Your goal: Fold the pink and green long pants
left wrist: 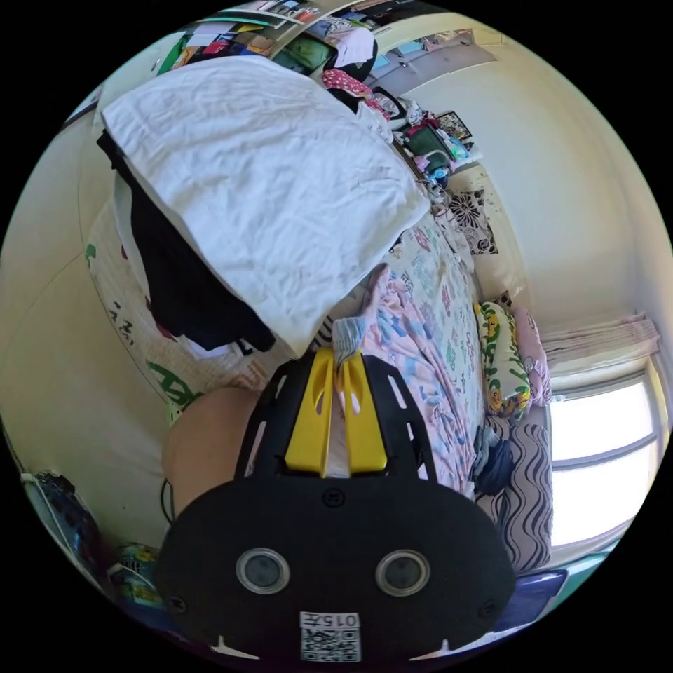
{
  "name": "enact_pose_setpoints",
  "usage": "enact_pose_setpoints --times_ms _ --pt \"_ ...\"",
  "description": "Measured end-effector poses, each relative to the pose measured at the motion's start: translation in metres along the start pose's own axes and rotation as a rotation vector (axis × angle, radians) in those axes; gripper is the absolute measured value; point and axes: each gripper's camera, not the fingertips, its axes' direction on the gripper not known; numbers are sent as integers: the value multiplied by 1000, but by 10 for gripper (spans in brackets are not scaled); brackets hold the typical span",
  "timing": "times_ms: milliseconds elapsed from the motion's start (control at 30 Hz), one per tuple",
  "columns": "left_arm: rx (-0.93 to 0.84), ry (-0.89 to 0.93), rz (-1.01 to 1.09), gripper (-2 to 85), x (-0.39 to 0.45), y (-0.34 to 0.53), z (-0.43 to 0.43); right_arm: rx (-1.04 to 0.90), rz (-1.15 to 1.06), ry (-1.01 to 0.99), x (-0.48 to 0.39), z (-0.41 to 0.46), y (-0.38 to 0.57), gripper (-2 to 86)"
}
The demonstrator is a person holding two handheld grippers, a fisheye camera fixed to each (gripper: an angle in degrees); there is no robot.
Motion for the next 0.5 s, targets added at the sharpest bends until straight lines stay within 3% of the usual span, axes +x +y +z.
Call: enact_pose_setpoints --times_ms 67,267,333,500 --pt "-8 -20 -13 -4 6 6 7 -24 121 -70 7 -14 -22 110" --pt "-30 -42 -45 -4 14 19 22 35 212 -154 -23 -59 -51 85" --pt "-22 -24 -48 -4 17 22 22 72 126 -95 -48 -81 -53 54" --pt "-10 -107 179 -5 53 24 12 4 -32 108 -97 -111 -47 35"
